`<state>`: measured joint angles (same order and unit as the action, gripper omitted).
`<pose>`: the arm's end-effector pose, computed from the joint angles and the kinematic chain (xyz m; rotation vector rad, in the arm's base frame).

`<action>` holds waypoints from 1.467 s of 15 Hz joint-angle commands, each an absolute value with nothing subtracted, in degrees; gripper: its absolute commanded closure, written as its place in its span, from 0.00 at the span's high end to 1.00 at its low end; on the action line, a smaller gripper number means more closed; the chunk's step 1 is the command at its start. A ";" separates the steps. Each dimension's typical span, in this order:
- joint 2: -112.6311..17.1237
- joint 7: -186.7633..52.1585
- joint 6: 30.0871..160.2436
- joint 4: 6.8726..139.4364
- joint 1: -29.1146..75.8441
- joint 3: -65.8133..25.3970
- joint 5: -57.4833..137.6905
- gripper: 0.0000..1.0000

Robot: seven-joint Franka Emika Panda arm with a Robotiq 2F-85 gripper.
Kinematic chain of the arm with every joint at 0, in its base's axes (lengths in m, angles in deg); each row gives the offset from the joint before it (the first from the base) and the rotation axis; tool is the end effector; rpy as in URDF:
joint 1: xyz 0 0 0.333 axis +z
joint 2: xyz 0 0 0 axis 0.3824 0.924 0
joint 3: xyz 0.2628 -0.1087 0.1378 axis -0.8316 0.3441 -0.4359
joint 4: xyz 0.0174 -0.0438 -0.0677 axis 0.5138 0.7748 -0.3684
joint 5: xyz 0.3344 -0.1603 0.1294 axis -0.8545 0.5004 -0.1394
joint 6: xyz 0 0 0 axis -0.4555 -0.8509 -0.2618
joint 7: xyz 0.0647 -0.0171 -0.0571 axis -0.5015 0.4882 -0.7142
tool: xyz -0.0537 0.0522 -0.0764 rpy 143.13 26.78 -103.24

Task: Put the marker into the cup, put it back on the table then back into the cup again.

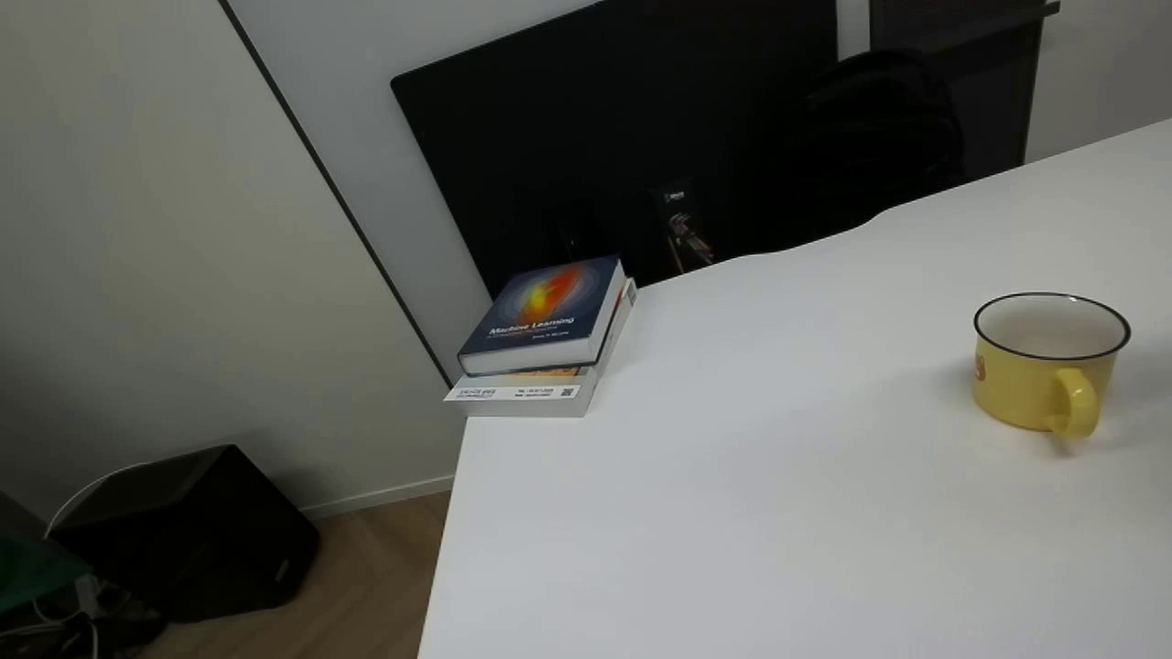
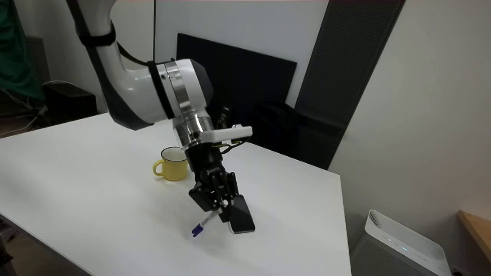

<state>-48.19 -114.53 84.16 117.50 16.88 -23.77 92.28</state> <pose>0.4491 -0.0807 0.1820 1.9840 1.6777 -0.9315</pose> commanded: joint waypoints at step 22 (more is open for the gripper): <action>-53.45 -126.60 92.05 122.16 14.94 -24.16 80.85 1.00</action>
